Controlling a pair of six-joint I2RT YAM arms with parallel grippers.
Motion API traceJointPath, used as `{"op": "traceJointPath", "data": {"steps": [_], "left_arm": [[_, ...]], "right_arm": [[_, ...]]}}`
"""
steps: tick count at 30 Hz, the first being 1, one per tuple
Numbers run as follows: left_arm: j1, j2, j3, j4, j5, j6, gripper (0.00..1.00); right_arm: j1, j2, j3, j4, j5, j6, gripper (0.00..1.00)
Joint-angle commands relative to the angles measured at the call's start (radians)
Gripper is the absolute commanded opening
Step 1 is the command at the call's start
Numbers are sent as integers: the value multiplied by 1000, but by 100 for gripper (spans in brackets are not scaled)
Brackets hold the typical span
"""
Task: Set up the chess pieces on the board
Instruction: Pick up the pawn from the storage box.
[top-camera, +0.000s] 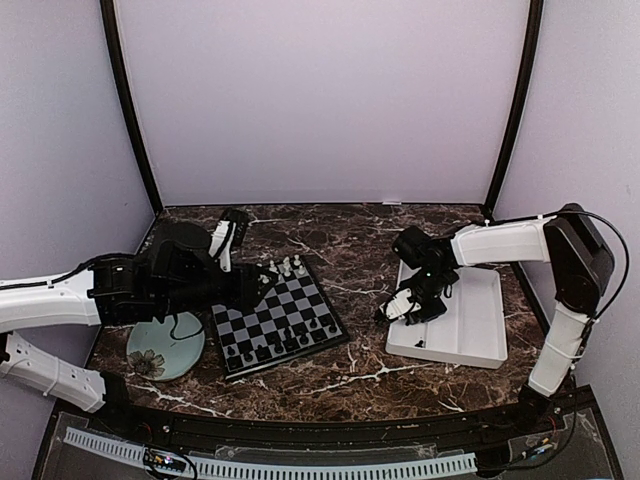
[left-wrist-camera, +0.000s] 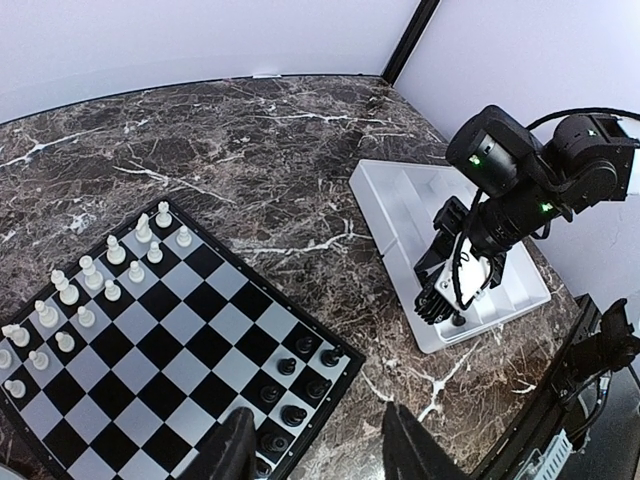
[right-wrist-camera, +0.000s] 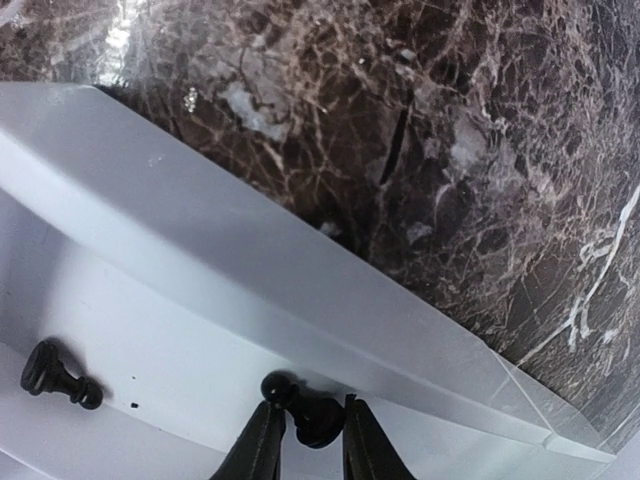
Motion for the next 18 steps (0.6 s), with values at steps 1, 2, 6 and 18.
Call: {"op": "traceJointPath", "data": {"steps": [1, 2, 6, 18], "left_arm": [[-3, -32, -26, 36, -8, -5, 45], [-3, -31, -27, 36, -7, -5, 45], [-3, -26, -31, 39, -2, -8, 45], [-3, 162, 30, 222, 15, 8, 44]], "right_arm": [[13, 19, -9, -66, -65, 72, 21], [13, 23, -14, -64, -59, 80, 19], [11, 12, -28, -57, -66, 109, 15], [-206, -15, 215, -258, -541, 357, 12]]}}
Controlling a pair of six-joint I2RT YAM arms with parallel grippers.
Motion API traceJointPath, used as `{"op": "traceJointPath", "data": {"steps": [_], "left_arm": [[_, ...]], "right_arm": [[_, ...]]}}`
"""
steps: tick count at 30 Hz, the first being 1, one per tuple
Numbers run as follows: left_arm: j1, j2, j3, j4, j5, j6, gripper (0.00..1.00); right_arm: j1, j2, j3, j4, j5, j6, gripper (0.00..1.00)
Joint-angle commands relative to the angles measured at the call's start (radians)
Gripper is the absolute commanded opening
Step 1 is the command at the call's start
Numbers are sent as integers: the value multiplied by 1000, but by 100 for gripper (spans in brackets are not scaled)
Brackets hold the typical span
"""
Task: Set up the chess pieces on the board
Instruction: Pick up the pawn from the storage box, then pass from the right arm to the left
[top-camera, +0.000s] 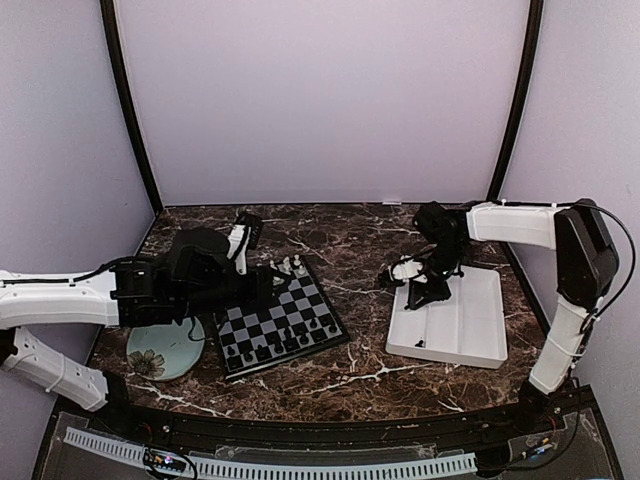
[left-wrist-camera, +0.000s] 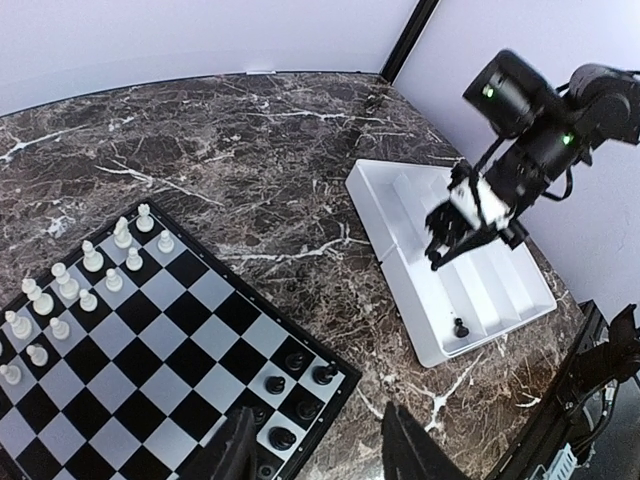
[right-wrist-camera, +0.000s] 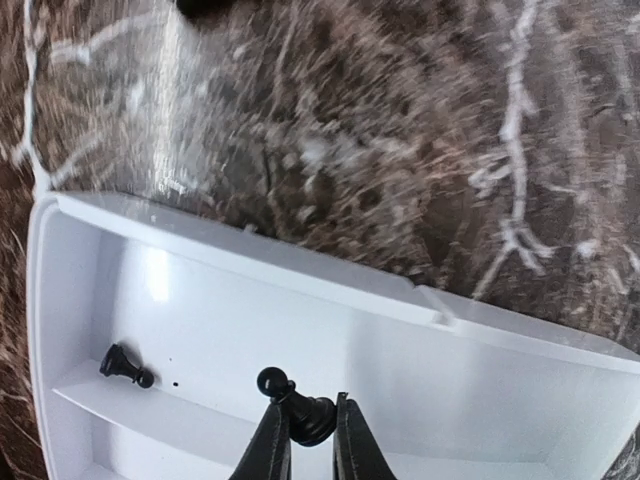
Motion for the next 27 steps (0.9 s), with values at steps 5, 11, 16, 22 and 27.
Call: {"op": "traceJointPath", "data": {"steps": [5, 11, 16, 22, 27], "left_arm": [[1, 244, 168, 210, 116, 27, 45], [14, 417, 324, 264, 289, 2, 40], [25, 517, 411, 309, 424, -42, 35], [25, 592, 456, 362, 525, -100, 31], [25, 607, 460, 379, 549, -109, 30]], "right_arm": [[-85, -48, 130, -110, -494, 307, 13], [-85, -81, 161, -102, -701, 457, 13], [-85, -98, 172, -100, -782, 508, 14], [-85, -113, 158, -73, -815, 545, 14], [-84, -120, 154, -69, -814, 551, 14]]}}
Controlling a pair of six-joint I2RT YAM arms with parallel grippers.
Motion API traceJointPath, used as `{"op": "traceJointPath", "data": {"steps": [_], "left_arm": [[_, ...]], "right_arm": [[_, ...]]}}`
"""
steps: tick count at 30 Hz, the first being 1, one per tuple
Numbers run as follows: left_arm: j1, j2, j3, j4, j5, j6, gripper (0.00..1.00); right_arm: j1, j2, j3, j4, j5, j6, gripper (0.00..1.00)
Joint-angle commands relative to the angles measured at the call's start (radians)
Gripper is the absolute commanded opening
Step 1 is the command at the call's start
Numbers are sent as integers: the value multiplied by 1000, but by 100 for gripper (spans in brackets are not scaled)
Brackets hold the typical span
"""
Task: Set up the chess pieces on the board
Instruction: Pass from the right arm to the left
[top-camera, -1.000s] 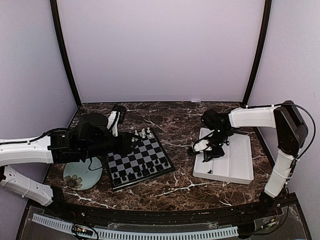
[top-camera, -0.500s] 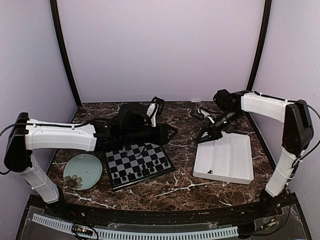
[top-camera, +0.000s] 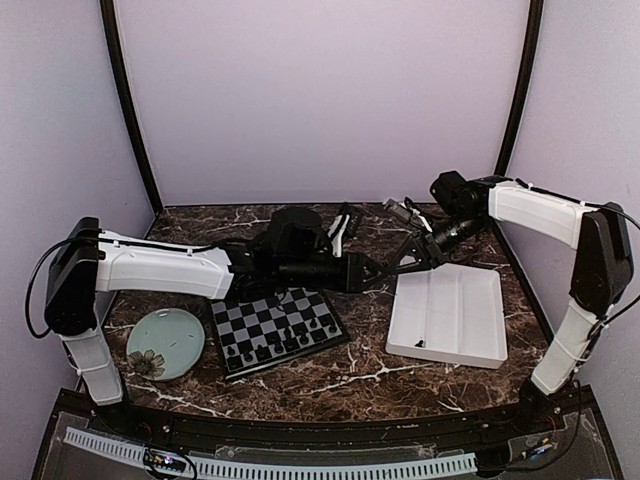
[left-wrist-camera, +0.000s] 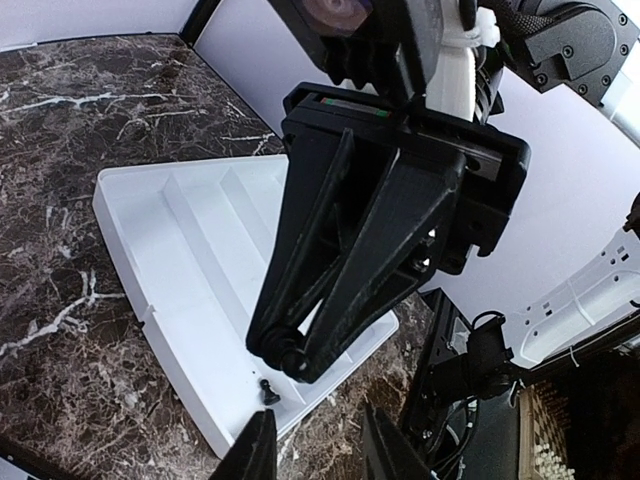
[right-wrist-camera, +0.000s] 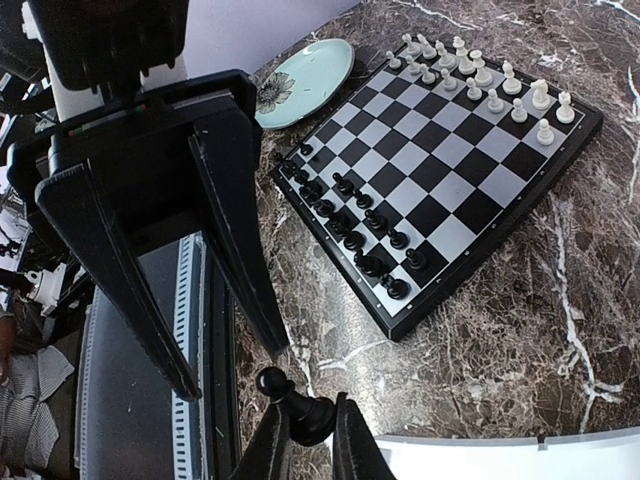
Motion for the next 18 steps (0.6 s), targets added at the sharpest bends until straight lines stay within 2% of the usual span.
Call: {"op": "traceJointPath", "data": {"steps": [1, 8, 18], "left_arm": [[6, -3, 32, 51, 54, -20, 30], [8, 7, 37, 77, 48, -31, 24], [12, 9, 34, 92, 33, -38, 20]], "right_arm": [[4, -36, 8, 19, -30, 18, 14], [20, -58, -6, 26, -7, 14, 14], [74, -99, -28, 43, 38, 13, 14]]}}
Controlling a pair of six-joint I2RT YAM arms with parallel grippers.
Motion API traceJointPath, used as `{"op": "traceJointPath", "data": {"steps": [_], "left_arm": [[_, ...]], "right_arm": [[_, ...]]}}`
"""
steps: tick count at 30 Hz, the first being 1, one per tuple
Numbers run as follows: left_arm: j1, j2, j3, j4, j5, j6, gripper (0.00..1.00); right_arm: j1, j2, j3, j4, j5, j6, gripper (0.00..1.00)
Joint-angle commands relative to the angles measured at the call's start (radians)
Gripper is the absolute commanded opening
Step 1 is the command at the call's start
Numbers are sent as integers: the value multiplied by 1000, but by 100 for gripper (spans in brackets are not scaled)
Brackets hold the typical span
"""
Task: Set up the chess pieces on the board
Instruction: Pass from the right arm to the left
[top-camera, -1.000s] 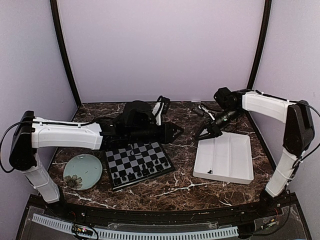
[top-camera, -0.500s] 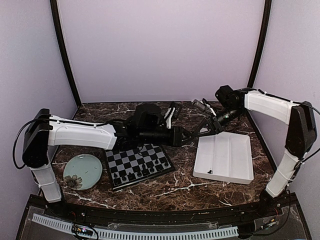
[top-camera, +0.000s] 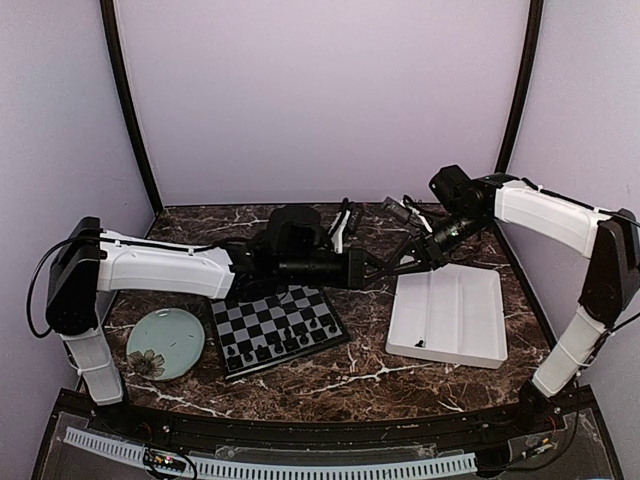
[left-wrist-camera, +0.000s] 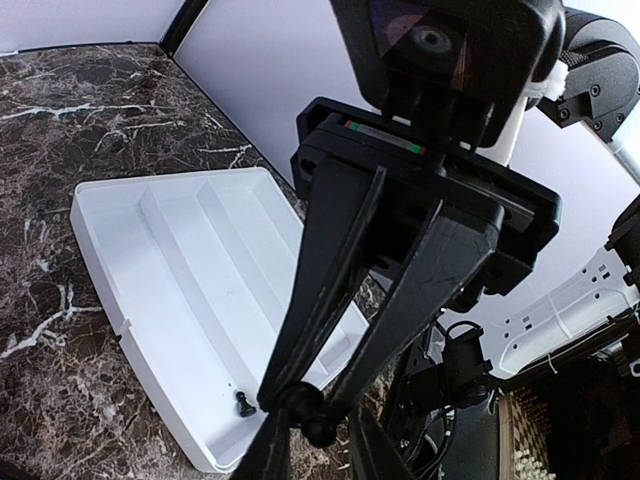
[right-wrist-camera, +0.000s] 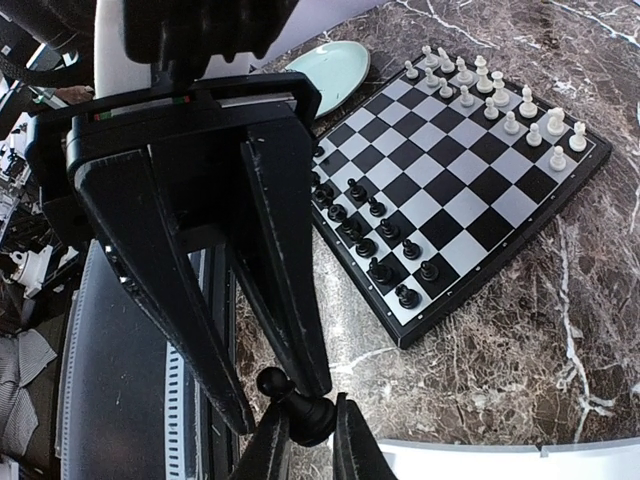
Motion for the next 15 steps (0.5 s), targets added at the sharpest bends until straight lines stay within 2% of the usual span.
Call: {"op": "traceJointPath", "data": {"steps": [1, 9, 15], "left_arm": [[7, 0, 27, 39, -4, -3, 20], [7, -14, 7, 53, -18, 4, 7], [7, -20, -1, 53, -31, 13, 3]], "right_arm": [[24, -27, -15, 22, 5, 5, 15], [30, -22, -14, 20, 13, 0, 15], [42, -32, -20, 24, 30, -4, 15]]}}
